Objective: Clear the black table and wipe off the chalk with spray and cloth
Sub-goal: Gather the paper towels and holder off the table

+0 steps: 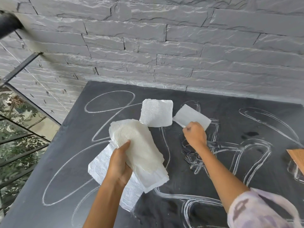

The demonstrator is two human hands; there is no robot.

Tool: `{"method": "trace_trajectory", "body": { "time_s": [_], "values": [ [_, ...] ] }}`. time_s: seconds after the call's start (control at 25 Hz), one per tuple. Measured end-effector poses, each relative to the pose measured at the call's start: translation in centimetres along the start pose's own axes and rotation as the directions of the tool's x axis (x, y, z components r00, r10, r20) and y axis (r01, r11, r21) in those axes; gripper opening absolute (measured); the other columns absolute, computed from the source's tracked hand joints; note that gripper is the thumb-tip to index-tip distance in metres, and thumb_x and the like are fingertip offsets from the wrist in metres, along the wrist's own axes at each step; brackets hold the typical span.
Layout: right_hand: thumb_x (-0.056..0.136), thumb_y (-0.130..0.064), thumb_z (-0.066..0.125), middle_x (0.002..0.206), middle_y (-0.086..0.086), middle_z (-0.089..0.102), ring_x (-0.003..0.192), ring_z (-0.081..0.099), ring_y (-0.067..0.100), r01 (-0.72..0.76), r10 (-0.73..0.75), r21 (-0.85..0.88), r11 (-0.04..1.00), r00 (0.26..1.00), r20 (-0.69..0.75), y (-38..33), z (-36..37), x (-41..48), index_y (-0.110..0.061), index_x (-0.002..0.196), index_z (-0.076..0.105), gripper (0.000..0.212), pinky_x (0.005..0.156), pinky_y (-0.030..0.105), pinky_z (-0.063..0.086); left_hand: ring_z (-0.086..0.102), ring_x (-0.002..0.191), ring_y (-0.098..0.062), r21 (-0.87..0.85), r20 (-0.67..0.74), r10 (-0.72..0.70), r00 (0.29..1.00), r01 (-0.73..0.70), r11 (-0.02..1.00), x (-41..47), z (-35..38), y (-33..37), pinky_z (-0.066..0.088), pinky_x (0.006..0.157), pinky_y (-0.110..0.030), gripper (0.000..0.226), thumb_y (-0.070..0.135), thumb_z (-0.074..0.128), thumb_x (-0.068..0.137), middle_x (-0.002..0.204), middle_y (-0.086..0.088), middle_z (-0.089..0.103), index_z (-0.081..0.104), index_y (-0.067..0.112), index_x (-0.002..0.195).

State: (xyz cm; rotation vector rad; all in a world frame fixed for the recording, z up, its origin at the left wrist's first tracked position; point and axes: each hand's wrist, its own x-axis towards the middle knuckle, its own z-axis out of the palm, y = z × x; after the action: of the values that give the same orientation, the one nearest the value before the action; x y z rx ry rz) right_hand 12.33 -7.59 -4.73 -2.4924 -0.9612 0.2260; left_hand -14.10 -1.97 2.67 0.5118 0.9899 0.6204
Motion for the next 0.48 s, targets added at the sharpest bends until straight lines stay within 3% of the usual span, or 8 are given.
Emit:
{"method": "trace_trajectory", "body": {
  "time_s": [0.08,0.16,0.24,0.36,0.48],
  "values": [
    [0.082,-0.011,0.057,0.089,0.01,0.062,0.081,0.058,0.026,-0.112,0.135,0.297,0.948,0.989,-0.058,-0.5,-1.6,-1.5,-0.002,0.079,0.063,0.011,0.067,0.028,0.04,0.071,0.088,-0.019,-0.016,-0.004,-0.007,1.0,0.007,1.0,0.0,0.1,-0.3,0.051,0.078,-0.037,0.02,0.019,0.051,0.092,0.095,-0.006,0.074,0.066,0.009,0.101],
    [0.08,-0.006,0.06,0.091,0.003,0.061,0.085,0.059,0.022,-0.038,0.087,0.452,0.891,0.992,-0.088,-1.9,-2.9,-4.0,-0.006,0.076,0.063,0.005,0.073,0.024,0.042,0.071,0.084,-0.018,-0.007,-0.008,-0.004,1.0,0.004,1.0,-0.1,0.3,-0.6,0.051,0.078,-0.037,0.019,0.019,0.05,0.092,0.091,-0.005,0.075,0.066,0.009,0.099],
    [0.08,-0.005,0.061,0.105,-0.002,0.063,0.093,0.06,0.016,0.022,-0.015,0.56,0.828,1.0,-0.017,-4.5,-3.9,-6.6,-0.01,0.076,0.063,0.006,0.085,0.025,0.046,0.071,0.084,-0.018,0.001,-0.017,0.0,1.0,0.0,1.0,-0.2,0.8,-0.8,0.051,0.076,-0.037,0.019,0.019,0.05,0.092,0.089,-0.004,0.075,0.065,0.009,0.099],
    [0.081,-0.01,0.061,0.12,-0.005,0.059,0.109,0.056,0.007,0.155,-0.247,0.587,0.794,0.966,0.08,-8.2,-3.9,-10.7,-0.011,0.08,0.062,0.002,0.097,0.014,0.037,0.07,0.091,-0.019,-0.018,0.058,-0.028,0.998,0.029,0.999,-0.6,1.8,-1.0,0.054,0.073,-0.032,0.032,0.03,0.048,0.094,0.097,-0.007,0.074,0.067,0.007,0.104],
    [0.088,-0.022,0.054,0.124,-0.001,0.06,0.117,0.05,0.005,0.273,-0.415,0.533,0.801,0.895,0.164,-10.5,-2.7,-13.0,-0.013,0.091,0.061,0.012,0.094,0.003,0.027,0.066,0.102,-0.02,-0.031,0.189,-0.015,0.982,0.021,0.999,-1.3,2.3,-0.8,0.057,0.074,-0.025,0.051,0.046,0.041,0.094,0.108,-0.012,0.071,0.068,0.005,0.108]
  ]
}}
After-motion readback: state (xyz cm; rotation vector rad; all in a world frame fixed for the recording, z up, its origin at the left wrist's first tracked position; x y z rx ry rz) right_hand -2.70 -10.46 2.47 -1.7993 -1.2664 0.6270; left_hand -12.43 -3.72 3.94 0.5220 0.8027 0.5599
